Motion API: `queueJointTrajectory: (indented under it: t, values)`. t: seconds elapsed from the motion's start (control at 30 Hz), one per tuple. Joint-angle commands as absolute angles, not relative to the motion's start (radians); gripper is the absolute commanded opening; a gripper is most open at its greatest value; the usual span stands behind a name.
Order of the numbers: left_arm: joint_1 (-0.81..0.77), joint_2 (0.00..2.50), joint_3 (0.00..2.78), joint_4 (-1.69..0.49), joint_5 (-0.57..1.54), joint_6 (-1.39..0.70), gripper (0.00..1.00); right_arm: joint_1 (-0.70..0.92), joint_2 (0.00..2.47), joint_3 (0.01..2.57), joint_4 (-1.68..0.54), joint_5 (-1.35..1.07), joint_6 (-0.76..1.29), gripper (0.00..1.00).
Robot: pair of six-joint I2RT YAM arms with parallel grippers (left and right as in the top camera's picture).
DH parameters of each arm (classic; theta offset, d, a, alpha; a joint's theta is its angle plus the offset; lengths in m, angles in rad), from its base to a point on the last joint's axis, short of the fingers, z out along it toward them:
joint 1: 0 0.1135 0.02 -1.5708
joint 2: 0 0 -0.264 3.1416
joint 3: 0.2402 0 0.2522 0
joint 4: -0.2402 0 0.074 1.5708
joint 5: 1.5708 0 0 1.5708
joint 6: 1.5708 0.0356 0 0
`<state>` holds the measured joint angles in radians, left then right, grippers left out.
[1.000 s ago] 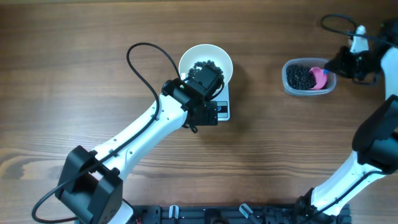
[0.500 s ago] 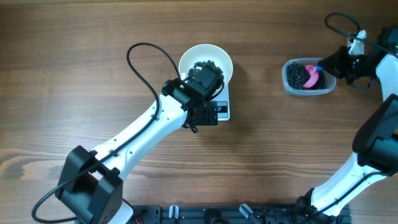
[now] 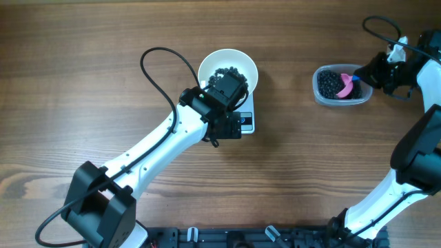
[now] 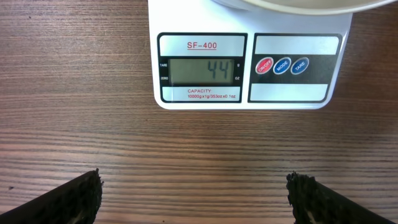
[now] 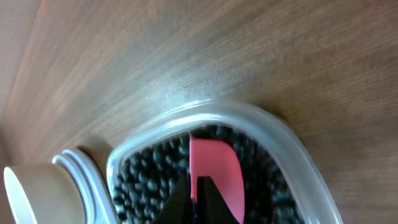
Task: Scoop item into bowl and weigh 150g on scale
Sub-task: 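Return the empty scoop to the bean tub with the right gripper, then scoop black beans from the tub with the right gripper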
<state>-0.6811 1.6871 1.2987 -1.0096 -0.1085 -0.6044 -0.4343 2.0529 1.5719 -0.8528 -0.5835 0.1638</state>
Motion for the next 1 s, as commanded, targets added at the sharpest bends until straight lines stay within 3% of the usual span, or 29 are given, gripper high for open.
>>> queueJointTrajectory:
  t: [0.0,0.2,0.3,0.4,0.6,0.73,0.87,0.97]
  values:
    - [-0.683,1.695,1.292,-1.010,-0.129,-0.614,1.00,-0.401,2.097,1.529,-0.947,-0.516,0.079,0.04]
    - [-0.683,1.695,1.292,-1.010,-0.129,-0.614,1.00,-0.401,2.098,1.529,-0.766,-0.517,0.212,0.04]
    - [-0.686,1.695,1.292,-1.010,-0.129,-0.614,1.00,-0.401,2.098,1.529,-0.798,-0.556,0.196,0.04]
    - [-0.683,1.695,1.292,-1.010,-0.129,-0.614,1.00,-0.401,2.098,1.529,-0.920,-0.611,0.048,0.04]
    - [-0.683,1.695,1.292,-1.010,-0.129,-0.614,1.00,-0.396,2.105,1.529,-0.736,-0.611,0.121,0.04]
    - [-0.686,1.695,1.292,-1.010,-0.129,-0.614,1.00,-0.394,2.111,1.524,-0.757,-0.624,0.130,0.04]
    - [-0.691,1.695,1.292,-1.010,-0.129,-0.614,1.00,-0.480,2.111,1.524,-0.795,-0.884,0.078,0.04]
    - [-0.692,1.695,1.292,-1.010,-0.129,-0.614,1.00,-0.531,2.111,1.524,-0.810,-0.923,0.076,0.04]
